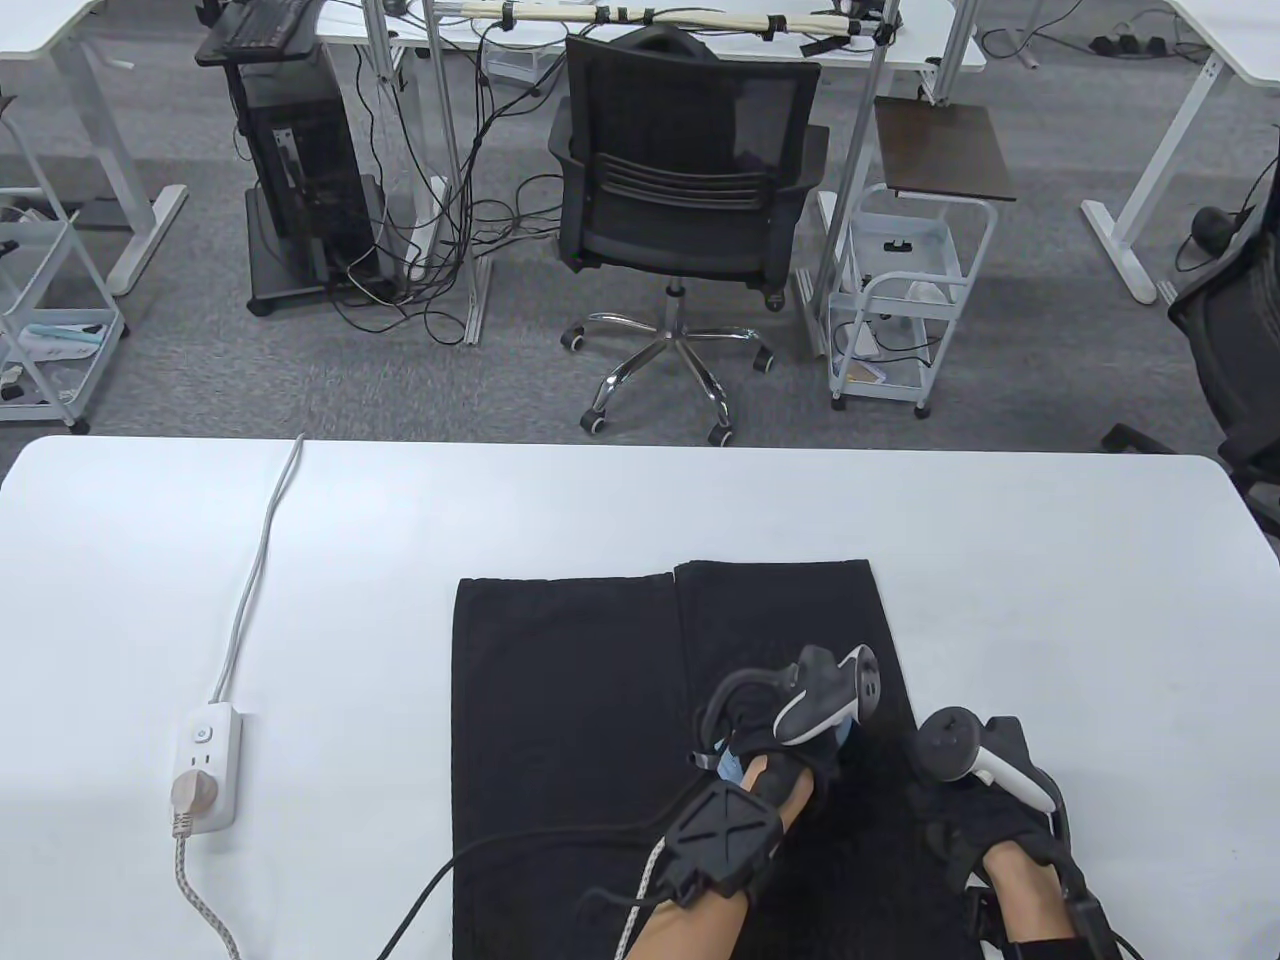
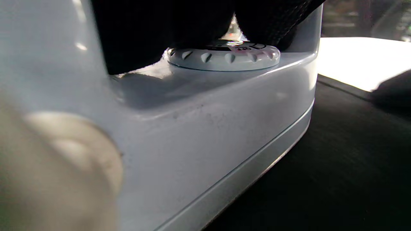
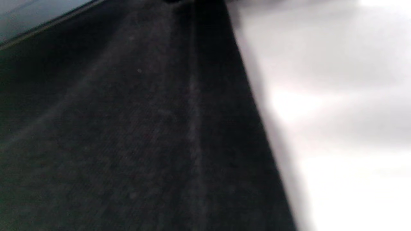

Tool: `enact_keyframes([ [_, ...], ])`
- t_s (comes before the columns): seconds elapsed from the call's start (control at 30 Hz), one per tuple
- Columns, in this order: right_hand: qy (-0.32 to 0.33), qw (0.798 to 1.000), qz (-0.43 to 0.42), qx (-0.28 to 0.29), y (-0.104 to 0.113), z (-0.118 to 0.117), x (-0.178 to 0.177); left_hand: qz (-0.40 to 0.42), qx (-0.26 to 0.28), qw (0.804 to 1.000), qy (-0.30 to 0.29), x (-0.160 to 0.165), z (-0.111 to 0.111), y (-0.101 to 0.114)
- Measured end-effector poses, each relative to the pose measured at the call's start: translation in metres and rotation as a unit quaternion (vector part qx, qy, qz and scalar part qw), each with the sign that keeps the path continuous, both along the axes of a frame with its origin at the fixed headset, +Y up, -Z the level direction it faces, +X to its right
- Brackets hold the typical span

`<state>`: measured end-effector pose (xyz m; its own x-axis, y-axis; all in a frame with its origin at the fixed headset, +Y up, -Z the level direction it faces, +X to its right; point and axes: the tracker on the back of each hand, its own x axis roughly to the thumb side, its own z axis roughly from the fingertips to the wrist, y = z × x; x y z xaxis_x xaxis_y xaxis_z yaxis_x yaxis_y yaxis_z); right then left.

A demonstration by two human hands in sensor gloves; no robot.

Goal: Iron trousers with electric iron on table

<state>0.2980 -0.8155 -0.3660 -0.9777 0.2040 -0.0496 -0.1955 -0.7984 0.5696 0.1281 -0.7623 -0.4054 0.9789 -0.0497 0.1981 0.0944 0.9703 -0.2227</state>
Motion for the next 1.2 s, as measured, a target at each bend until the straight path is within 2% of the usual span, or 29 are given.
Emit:
enact_keyframes([
  [0.13, 0.001, 1.0, 0.002, 0.001, 0.0, 0.0, 0.0, 0.0, -0.001, 1.0, -0.017, 0.007, 0.036, 0.003],
  [0.3, 0.003, 1.0, 0.005, 0.003, 0.0, 0.0, 0.0, 0.007, -0.008, 1.0, -0.025, 0.008, 0.062, 0.003],
  [0.4, 0.003, 1.0, 0.005, 0.004, 0.0, 0.0, 0.0, 0.02, -0.026, 0.999, -0.031, 0.005, 0.066, 0.003],
  [0.53, 0.005, 1.0, 0.007, 0.004, -0.001, 0.001, 0.0, 0.068, -0.11, 0.99, -0.06, -0.007, 0.064, 0.008],
  [0.7, 0.005, 1.0, 0.008, 0.002, -0.002, 0.001, -0.001, 0.165, -0.084, 0.982, -0.044, -0.042, 0.064, 0.027],
  [0.83, 0.006, 1.0, 0.013, 0.002, -0.002, 0.002, -0.002, 0.263, -0.07, 0.962, -0.03, -0.092, 0.068, 0.073],
  [0.93, 0.006, 1.0, 0.014, 0.003, -0.002, 0.002, -0.003, 0.323, -0.028, 0.946, -0.012, -0.138, 0.072, 0.115],
  [1.0, 0.006, 1.0, 0.015, 0.004, -0.003, 0.002, -0.003, 0.367, 0.021, 0.93, 0.015, -0.186, 0.075, 0.152],
  [1.07, 0.007, 1.0, 0.016, 0.004, -0.003, 0.002, -0.003, 0.395, 0.066, 0.916, 0.039, -0.229, 0.077, 0.175],
  [1.2, 0.007, 1.0, 0.018, 0.005, -0.003, 0.002, -0.004, 0.425, 0.14, 0.889, 0.095, -0.312, 0.083, 0.201],
])
